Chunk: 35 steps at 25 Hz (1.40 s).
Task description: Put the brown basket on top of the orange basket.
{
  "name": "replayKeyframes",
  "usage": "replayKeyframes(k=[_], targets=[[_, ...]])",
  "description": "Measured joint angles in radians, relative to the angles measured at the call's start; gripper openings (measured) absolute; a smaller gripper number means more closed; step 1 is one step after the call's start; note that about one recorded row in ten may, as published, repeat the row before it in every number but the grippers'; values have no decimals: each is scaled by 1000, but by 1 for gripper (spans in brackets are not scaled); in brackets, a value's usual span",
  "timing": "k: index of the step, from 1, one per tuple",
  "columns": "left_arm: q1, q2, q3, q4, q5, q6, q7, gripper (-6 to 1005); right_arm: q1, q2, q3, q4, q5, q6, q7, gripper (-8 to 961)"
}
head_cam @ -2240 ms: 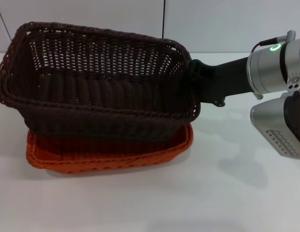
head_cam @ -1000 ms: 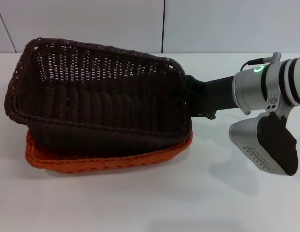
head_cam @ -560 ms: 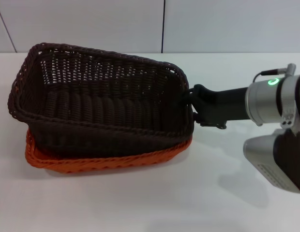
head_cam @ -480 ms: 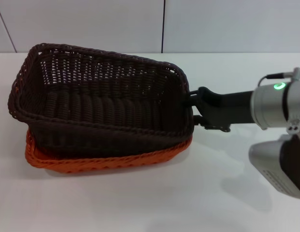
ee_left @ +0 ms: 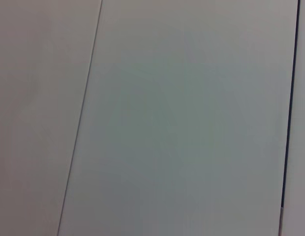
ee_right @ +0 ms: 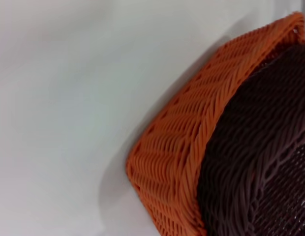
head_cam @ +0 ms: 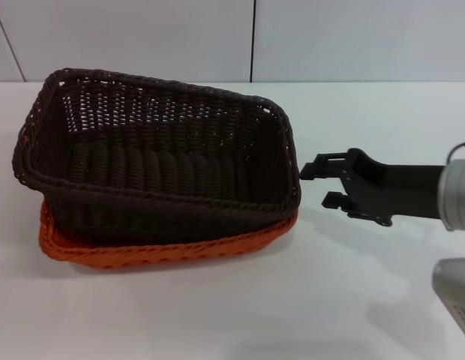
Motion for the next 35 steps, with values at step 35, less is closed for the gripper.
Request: replayKeyframes(k=[35], targets=[[-18, 14, -43, 57, 0, 7, 5, 779, -82, 12, 142, 1388, 2783, -825, -412, 587]])
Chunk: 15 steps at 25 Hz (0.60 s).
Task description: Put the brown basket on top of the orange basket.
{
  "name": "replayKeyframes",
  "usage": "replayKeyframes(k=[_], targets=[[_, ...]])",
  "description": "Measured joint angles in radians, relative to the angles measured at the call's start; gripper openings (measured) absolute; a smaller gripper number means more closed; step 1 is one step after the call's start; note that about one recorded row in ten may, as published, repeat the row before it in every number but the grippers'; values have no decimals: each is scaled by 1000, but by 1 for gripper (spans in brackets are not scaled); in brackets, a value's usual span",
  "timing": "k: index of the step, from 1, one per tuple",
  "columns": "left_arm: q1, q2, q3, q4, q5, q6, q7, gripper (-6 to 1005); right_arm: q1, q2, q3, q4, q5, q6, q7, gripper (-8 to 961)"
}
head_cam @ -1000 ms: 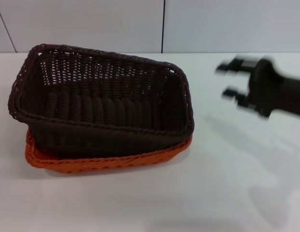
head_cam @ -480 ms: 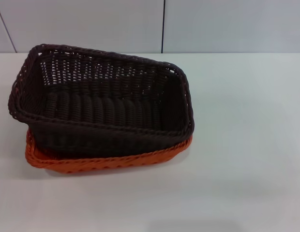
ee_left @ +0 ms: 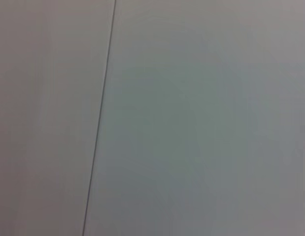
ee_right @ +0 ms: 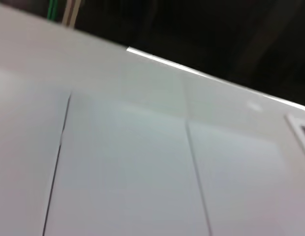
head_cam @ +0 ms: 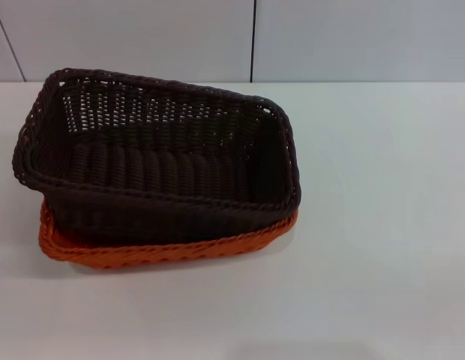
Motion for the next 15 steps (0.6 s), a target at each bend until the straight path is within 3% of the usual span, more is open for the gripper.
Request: replayKeyframes(k=[5, 11, 15], targets=[[-3, 1, -9, 22, 1, -7, 9, 780, 6, -8, -30, 85, 36, 23, 208, 588], [-8, 4, -5, 44, 5, -21, 11, 781, 19, -3, -64, 131, 25, 31, 200, 756], [-15, 7, -11, 48, 3, -37, 12, 780, 27, -3, -120, 137, 24, 28, 160, 809]])
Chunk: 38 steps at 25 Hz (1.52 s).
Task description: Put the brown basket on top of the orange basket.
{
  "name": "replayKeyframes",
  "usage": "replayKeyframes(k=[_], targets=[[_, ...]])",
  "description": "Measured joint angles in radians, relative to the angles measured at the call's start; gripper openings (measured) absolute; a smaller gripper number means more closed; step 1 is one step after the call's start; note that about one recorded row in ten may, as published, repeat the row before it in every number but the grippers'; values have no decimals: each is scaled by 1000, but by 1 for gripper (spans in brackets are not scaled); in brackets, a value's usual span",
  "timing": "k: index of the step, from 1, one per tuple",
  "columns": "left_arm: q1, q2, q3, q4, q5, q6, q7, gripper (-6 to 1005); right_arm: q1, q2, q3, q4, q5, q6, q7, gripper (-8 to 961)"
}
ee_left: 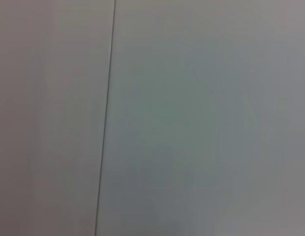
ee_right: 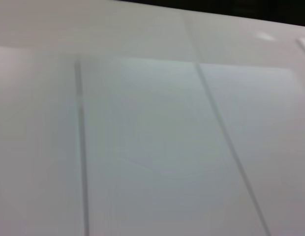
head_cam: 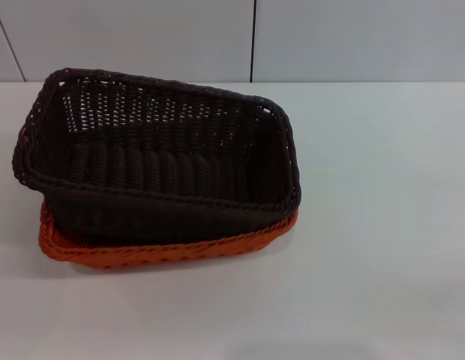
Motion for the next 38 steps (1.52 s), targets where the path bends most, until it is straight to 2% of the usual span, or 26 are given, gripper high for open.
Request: replayKeyframes(k=[5, 13, 18, 23, 31, 38], targets=[[-18, 0, -3, 0, -2, -30, 11, 779, 5, 2, -61, -1, 0, -17, -79, 823], [-10, -6, -3, -6, -2, -24, 10, 776, 13, 3, -148, -24, 3, -23, -208, 822], [-9, -6, -3, -11, -1, -17, -9, 775, 25, 2, -167, -35, 3, -11, -211, 823], [-11, -3, -3, -5, -3, -15, -103, 774, 45, 1, -199, -27, 4, -7, -214, 823], [-38, -12, -12, -14, -4, 10, -27, 771, 41, 1, -205, -28, 5, 1, -214, 822], [-28, -19, -6, -6, 0, 42, -13, 771, 26, 4, -224, -6, 5, 4, -215, 823]])
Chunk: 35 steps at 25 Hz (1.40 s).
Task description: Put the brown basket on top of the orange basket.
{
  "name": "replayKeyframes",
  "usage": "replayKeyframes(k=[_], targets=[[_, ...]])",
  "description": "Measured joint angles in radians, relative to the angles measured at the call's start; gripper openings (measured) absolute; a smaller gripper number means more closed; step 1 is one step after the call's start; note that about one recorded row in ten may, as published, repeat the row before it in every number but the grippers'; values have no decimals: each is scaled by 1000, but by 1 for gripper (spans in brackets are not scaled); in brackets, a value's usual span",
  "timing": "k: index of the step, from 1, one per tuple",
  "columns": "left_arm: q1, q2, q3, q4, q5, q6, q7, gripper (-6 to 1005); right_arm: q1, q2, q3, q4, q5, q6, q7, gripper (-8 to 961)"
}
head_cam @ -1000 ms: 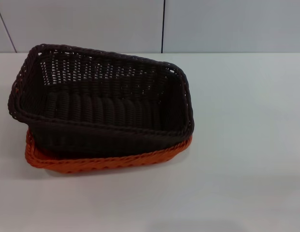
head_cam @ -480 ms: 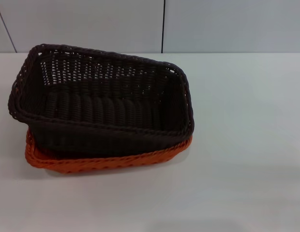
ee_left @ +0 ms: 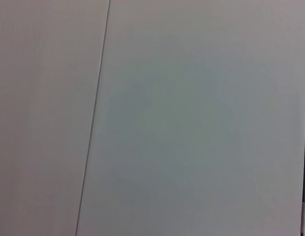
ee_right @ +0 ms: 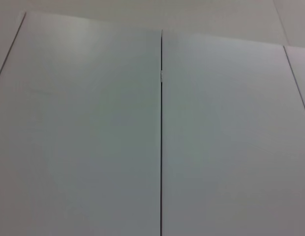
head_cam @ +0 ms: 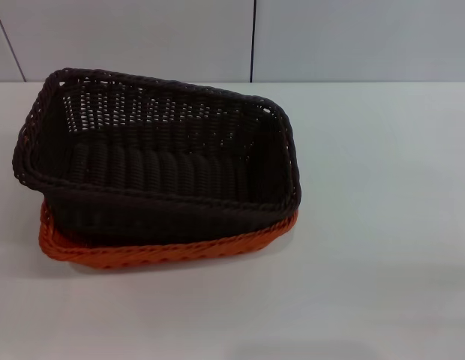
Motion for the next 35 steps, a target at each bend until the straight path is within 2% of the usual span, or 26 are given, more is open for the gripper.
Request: replayKeyframes(k=[7, 20, 35], targets=[[9, 0, 3, -2, 2, 2, 1, 773, -21, -1, -29, -6, 0, -25, 0, 823], [32, -2, -23, -2, -9, -4, 55, 776, -5, -1, -72, -22, -1, -39, -1, 823], [29, -1, -18, 1, -3, -6, 55, 781, -2, -2, -78, -38, -1, -34, -1, 823]])
